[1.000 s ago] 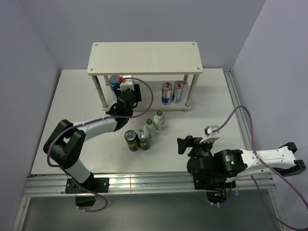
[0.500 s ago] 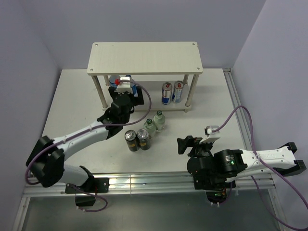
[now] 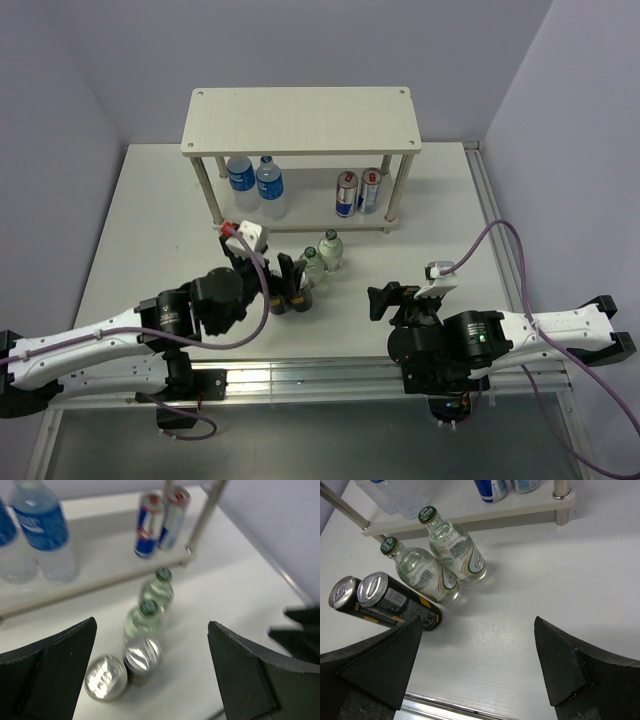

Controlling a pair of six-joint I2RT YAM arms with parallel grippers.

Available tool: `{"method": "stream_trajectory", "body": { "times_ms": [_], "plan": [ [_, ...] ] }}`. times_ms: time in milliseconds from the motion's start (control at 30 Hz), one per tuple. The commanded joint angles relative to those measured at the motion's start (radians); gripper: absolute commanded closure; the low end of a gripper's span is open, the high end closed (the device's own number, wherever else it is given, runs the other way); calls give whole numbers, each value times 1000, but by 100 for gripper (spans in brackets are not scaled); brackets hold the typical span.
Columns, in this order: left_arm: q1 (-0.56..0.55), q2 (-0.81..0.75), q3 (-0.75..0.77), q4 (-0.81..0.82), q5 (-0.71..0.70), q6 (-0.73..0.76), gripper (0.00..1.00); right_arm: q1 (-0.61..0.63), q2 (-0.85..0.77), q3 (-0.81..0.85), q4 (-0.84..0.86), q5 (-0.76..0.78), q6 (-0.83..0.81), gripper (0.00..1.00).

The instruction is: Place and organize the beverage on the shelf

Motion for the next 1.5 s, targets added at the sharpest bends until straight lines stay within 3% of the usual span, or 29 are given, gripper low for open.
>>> {"method": "stream_trajectory", "body": {
  "times_ms": [0, 133, 233, 267, 300, 367, 467, 600, 667, 733, 900, 1133, 1467],
  "plan": [
    [-123, 1, -17, -210, -28, -181, 1, -1, 13, 15, -6, 39, 30, 0],
    [-359, 103, 43, -453, -226, -400, 1, -1, 18, 20, -20, 38, 43, 0],
    [-442, 228, 133, -670, -295, -667, 1, -1, 18, 18, -18, 35, 44, 0],
    [-459, 280, 150, -836, -332, -751, 1, -1, 18, 20, -18, 36, 46, 0],
    [-473, 300, 168, -897, -340, -900, 1, -1, 18, 18, -18, 36, 44, 0],
    [-496, 323, 158, -1014, -331, -1020, 1, -1, 18, 18, -18, 39, 46, 0],
    [-498, 276, 84, -976, -296, -1137, 1, -1, 21, 20, -17, 39, 44, 0],
    [-488, 188, -80, -805, -292, -1122, 1, -1, 21, 18, -13, 39, 39, 0],
    [-478, 180, -97, -780, -318, -1122, 1, -1, 21, 18, -12, 39, 38, 0],
    [-449, 191, -102, -830, -341, -1240, 1, -1, 18, 18, -12, 39, 38, 0],
    [-386, 185, -170, -705, -375, -1147, 1, 0, 13, 18, -6, 33, 29, 0],
    [-216, 142, -338, -275, -335, -822, 1, 0, 18, 20, -13, 38, 36, 1],
    [-71, 240, -382, 73, -285, -548, 1, 2, 18, 20, -10, 41, 35, 1]
  ]
}}
